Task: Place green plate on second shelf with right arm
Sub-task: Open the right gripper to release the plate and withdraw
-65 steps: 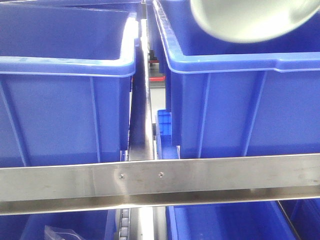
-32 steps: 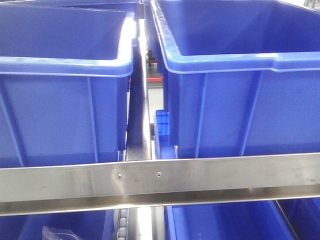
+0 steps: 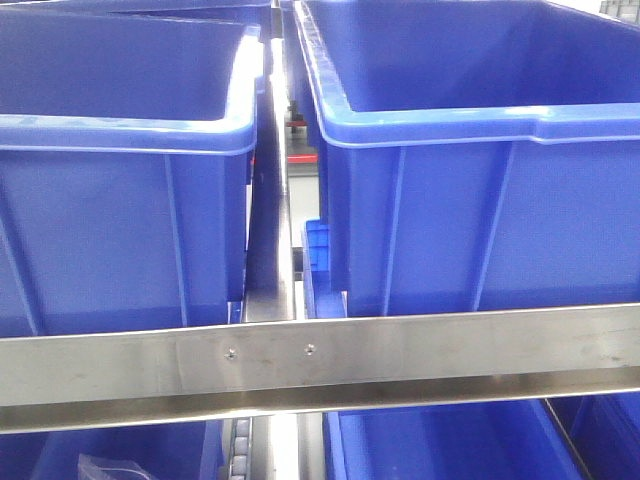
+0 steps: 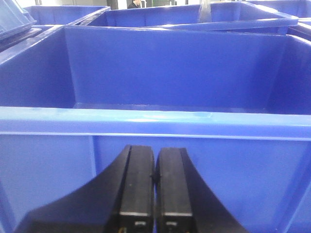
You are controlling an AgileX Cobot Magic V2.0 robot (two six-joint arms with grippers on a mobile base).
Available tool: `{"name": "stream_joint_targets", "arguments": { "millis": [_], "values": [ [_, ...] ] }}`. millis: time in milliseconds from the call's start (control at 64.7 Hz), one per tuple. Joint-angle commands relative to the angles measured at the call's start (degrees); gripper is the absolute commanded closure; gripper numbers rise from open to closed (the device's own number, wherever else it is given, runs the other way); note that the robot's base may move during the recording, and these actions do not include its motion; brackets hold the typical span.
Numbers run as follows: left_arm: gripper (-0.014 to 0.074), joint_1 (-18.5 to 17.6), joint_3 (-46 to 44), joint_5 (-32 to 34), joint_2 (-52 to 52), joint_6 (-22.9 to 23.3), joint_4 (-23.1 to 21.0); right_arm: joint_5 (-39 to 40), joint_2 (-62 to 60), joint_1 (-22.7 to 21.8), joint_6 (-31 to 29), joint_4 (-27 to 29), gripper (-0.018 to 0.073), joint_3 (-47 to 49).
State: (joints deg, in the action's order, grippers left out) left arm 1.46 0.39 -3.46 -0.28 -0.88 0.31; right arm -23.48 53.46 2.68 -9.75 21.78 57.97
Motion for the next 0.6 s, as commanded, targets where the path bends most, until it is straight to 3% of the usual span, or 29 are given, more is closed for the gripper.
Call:
{"name": "stream_joint_targets", "arguments": {
  "millis": [0,139,278,587],
  "values": [
    [0.0466,-0.1,2.4,4.72,-1.03,0.08,0.03,-2.24,-5.21,-0.11,-0.64,-0.53,0.0511,2.15],
    [0.0466,-0.1,2.4,4.72,-1.03,0.08,0.03,-9.09,-12.67,-0.11,-0.64,-0.48,0.0511,2.15],
    [0.0466,-0.1,2.4,4.72,-1.03,0.08,0.03,-9.01,-17.3,-0.11,-0.64,-0.91,0.0511,2.15],
    [0.0466,-0.1,2.4,4.72,-1.03,0.08,0.03,-3.82,-18.88,-0.3,-0.64,-15.62,0.0511,-2.34]
  ]
}}
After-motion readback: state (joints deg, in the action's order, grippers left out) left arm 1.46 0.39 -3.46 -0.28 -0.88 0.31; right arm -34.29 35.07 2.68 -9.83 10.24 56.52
